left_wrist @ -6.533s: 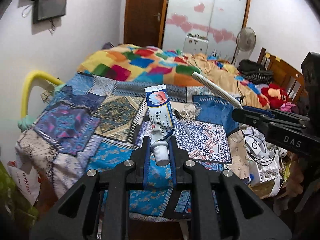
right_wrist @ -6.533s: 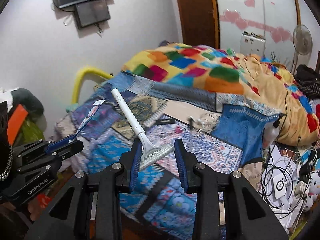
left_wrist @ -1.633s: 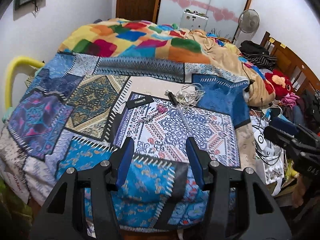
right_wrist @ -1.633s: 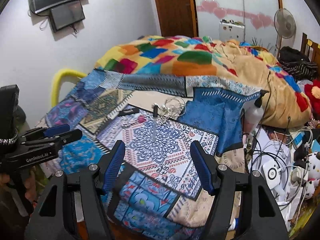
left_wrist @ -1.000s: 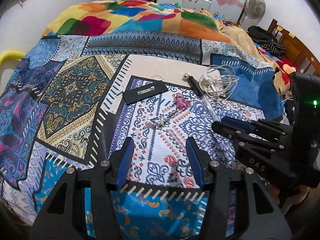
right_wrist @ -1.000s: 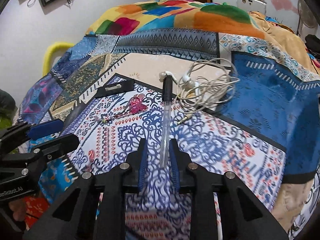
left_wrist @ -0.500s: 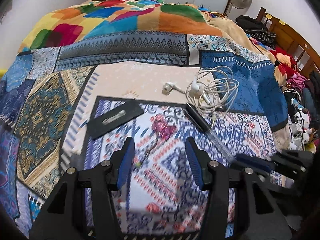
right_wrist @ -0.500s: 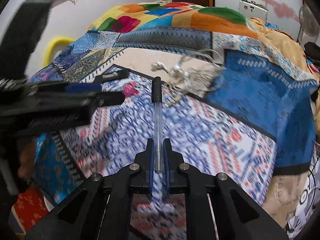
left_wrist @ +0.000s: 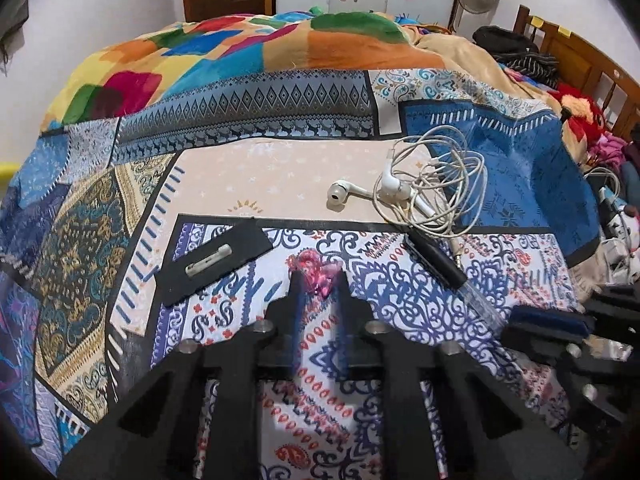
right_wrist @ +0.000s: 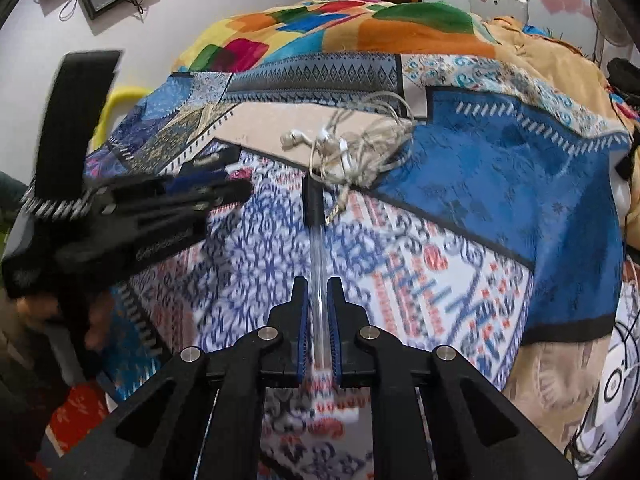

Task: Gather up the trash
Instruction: 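Grasp the clear black-capped pen with the right tool while the left grasps the pink hair clip, then carry the pen and hair clip in both tools over the white bin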

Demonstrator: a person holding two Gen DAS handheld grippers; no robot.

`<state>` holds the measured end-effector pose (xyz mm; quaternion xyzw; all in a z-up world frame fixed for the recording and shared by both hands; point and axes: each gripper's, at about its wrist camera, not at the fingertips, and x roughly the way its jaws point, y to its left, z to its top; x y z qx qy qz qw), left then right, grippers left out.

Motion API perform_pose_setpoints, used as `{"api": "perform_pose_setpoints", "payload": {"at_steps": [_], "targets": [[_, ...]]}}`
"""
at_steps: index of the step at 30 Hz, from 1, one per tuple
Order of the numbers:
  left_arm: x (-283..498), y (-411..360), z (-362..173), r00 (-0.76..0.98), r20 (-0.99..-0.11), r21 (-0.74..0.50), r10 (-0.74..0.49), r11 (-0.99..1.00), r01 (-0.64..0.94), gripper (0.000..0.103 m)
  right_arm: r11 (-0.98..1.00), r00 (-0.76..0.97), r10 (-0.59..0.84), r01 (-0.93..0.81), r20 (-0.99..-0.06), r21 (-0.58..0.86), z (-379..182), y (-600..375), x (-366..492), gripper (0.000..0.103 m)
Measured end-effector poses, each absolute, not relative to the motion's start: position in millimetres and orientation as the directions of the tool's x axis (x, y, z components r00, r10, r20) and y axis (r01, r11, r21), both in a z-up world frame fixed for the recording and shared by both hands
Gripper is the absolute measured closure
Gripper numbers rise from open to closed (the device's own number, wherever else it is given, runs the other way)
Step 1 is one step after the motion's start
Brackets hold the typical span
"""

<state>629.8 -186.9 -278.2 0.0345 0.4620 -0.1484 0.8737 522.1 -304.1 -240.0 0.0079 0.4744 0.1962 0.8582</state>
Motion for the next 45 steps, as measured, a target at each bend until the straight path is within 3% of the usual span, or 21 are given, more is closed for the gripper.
{"api": "perform_pose_setpoints", "payload": {"at_steps": [10, 18, 21, 28, 35, 45], "targets": [[598, -172, -270, 0.521, -0.809, -0.145, -0.273, 0.951, 0.273, 0.091, 0.935, 0.499, 0.279, -0.336, -0.821, 0.113, -246, -283, 537, 0.094], [567, -165, -250, 0.541, -0.784, -0.186, -0.304, 0.947, 0.263, 0.091, 0.930, 0.503, 0.287, -0.350, -0.816, 0.111, -249, -280, 535, 0.087], [557, -166, -244, 0.546, -0.781, -0.182, -0.301, 0.948, 0.263, 0.091, 0.936, 0.499, 0.286, -0.327, -0.818, 0.128, -249, -283, 536, 0.095], [539, -157, -220, 0.553, -0.770, -0.216, -0.317, 0.946, 0.241, 0.091, 0.938, 0.462, 0.293, -0.309, -0.837, 0.158, -241, -285, 523, 0.095], [511, -145, -181, 0.595, -0.745, -0.214, -0.300, 0.953, 0.213, 0.091, 0.937, 0.483, 0.306, -0.308, -0.820, 0.168, -202, -290, 492, 0.095], [440, -123, -102, 0.692, -0.671, -0.186, -0.268, 0.964, 0.192, 0.091, 0.928, 0.599, 0.336, -0.340, -0.727, 0.149, -105, -283, 430, 0.095]]}}
